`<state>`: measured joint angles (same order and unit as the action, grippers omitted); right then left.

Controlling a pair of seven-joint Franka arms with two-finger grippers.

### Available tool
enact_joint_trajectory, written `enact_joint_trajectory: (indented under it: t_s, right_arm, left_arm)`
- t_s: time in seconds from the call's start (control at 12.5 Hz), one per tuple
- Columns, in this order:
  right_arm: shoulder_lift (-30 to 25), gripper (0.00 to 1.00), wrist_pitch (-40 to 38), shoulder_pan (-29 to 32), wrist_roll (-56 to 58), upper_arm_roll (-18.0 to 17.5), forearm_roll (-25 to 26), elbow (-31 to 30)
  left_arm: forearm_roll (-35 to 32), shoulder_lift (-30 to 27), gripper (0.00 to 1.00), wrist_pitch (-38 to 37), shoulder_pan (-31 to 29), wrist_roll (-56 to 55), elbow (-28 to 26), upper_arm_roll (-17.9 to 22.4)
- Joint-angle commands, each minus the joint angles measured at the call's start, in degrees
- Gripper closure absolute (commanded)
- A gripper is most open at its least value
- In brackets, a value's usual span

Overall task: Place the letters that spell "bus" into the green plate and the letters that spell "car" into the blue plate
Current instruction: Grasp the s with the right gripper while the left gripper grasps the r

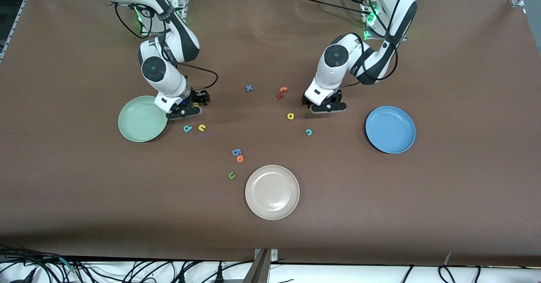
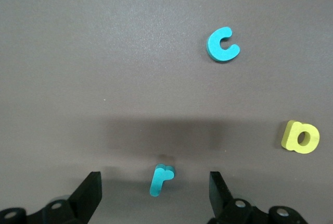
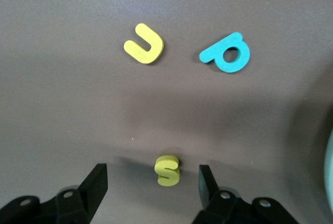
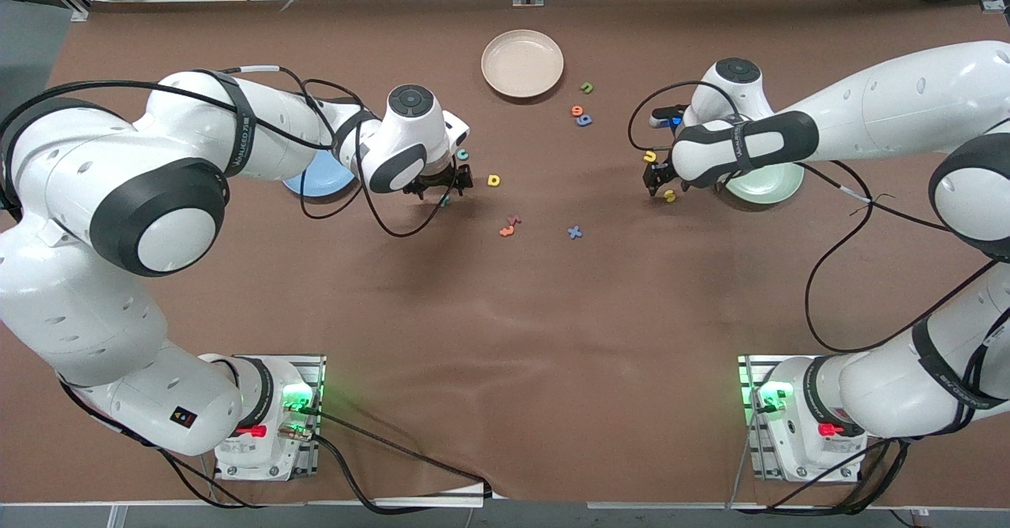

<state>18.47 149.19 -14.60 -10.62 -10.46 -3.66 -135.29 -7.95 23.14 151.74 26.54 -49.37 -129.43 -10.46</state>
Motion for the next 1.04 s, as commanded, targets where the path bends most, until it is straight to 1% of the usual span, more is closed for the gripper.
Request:
enact_joint_trajectory:
  t_s: [0.0, 0.08, 0.16, 0.32, 0.4, 0.72, 0.96]
  right_arm:
    - [-0.28, 0.23, 1.36, -0.87, 0.43, 0.09, 2.33, -0.85]
    - [-0.01, 0.26, 2.76, -0.79, 0.43, 0.18, 3.04, -1.46]
    - [0.08, 0.33, 3.38, -0.79, 0.43, 0.18, 3.05, -1.73]
    - [0.17, 0.38, 3.39, -0.79, 0.43, 0.18, 3.05, -1.73]
    - [0.17, 0.42, 3.47, -0.79, 0.43, 0.27, 3.05, -1.82]
    - [0.43, 0.43, 3.47, -0.70, 0.95, 0.44, 3.22, -1.82]
    - [0.43, 0.45, 3.47, -0.70, 2.71, 0.97, 3.22, -1.82]
  left_arm:
    - [-2.16, 0.85, 0.15, 0.57, 0.44, -1.69, 0.32, 0.35]
    - [-2.16, 1.20, 0.17, 0.57, 0.53, -1.69, 0.50, 0.35]
    - [-2.16, 1.29, 0.18, 0.57, 0.53, -1.69, 0.50, 0.35]
    - [-2.07, 1.47, 0.23, 0.57, 0.53, -1.78, 0.67, 0.35]
    - [-2.16, 1.56, 0.27, 0.57, 0.53, -1.78, 0.93, 0.35]
    - [-2.07, 2.00, 0.40, 0.57, 0.61, -1.78, 1.03, 0.35]
    - [-2.07, 2.09, 0.45, 0.49, 0.88, -1.96, 1.11, 0.35]
